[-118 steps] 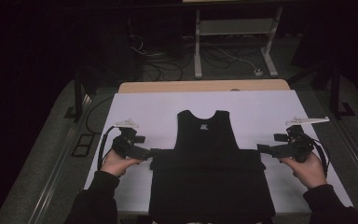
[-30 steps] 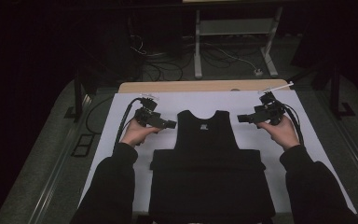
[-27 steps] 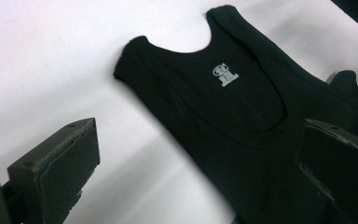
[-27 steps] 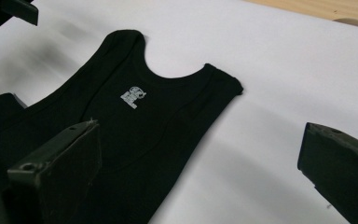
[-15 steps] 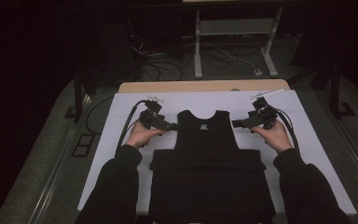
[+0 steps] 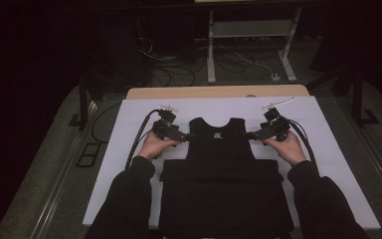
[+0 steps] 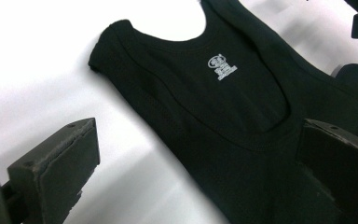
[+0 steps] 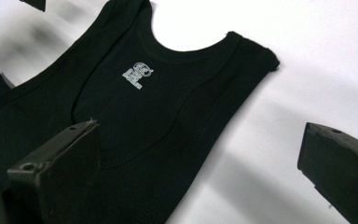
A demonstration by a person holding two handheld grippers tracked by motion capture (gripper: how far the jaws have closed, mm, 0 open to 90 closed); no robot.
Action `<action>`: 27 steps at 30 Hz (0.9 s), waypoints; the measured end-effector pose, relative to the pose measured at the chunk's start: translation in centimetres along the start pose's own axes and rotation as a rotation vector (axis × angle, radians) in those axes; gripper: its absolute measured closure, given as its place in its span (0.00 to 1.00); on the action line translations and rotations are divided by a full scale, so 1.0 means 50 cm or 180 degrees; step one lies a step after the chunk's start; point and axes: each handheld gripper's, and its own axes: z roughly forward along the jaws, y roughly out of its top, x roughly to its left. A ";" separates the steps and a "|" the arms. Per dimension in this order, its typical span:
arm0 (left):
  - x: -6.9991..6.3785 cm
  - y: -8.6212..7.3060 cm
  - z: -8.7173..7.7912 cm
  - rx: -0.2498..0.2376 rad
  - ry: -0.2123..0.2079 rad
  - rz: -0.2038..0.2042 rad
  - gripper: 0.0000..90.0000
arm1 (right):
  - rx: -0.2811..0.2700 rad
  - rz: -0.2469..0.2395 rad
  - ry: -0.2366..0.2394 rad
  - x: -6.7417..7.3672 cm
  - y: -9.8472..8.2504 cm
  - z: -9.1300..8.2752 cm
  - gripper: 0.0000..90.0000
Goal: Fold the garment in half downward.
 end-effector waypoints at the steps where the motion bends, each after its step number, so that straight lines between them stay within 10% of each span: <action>1: 0.001 -0.002 0.002 0.0011 0.0009 -0.0004 0.00 | 0.0011 0.0001 0.0000 0.000 -0.001 0.002 0.00; 27: -0.005 -0.020 0.048 0.0098 -0.0074 -0.0063 0.00 | 0.0130 -0.0018 0.0077 0.010 -0.020 0.050 0.00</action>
